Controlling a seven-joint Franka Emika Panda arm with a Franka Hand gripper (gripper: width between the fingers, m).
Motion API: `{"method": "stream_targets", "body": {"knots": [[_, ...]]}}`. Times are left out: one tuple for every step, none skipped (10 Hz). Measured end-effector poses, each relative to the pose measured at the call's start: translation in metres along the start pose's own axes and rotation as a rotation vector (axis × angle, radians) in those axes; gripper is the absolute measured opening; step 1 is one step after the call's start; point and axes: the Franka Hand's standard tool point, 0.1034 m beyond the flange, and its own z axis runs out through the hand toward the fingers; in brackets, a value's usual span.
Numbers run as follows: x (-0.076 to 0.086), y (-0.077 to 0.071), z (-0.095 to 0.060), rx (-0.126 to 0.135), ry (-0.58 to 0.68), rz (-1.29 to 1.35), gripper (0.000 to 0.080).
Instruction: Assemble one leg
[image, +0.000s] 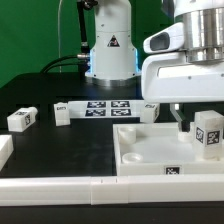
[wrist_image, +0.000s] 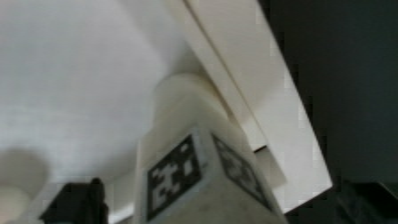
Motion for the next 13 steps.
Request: {"method": "stream_targets", "body": {"knots": [[0.0006,-0.0002,-0.0002,-0.013,-0.016,-0.138,0.0649],[0.0032,-0.0029,-0.0017,-0.02,-0.016,-0.244,0.0649],[0.0046,-0.0031,-0.0025,-0.028,-0.018,-0.354,0.0649],[0.0056,-0.0024,-0.0028,-0.032,-0.018,-0.429,0.0649],[0.0066,-0.0005,-0.0027,-0.035,-0.018,-0.514,0.0649],[0.0066,-0.0002,-0.0025,-0.035,-0.018,-0.518,0.0649],[0.0066,0.0,-0.0024,-0.035,-0.018,-0.516,0.0541],[0.0066,0.0,-0.0024,-0.035,-0.018,-0.516,0.0404],[0.0065,-0.0001,-0.0023,-0.035,-0.018,-0.516,0.0404],[0.0065,0.0,-0.0023,-0.035,-0.018,-0.506,0.0291],[0.0064,0.0,-0.0022,-0.035,-0.018,-0.468,0.0291],[0.0062,0.0001,-0.0021,-0.034,-0.016,-0.438,0.0291],[0.006,0.0003,-0.0018,-0.033,-0.002,-0.303,0.0291]]}}
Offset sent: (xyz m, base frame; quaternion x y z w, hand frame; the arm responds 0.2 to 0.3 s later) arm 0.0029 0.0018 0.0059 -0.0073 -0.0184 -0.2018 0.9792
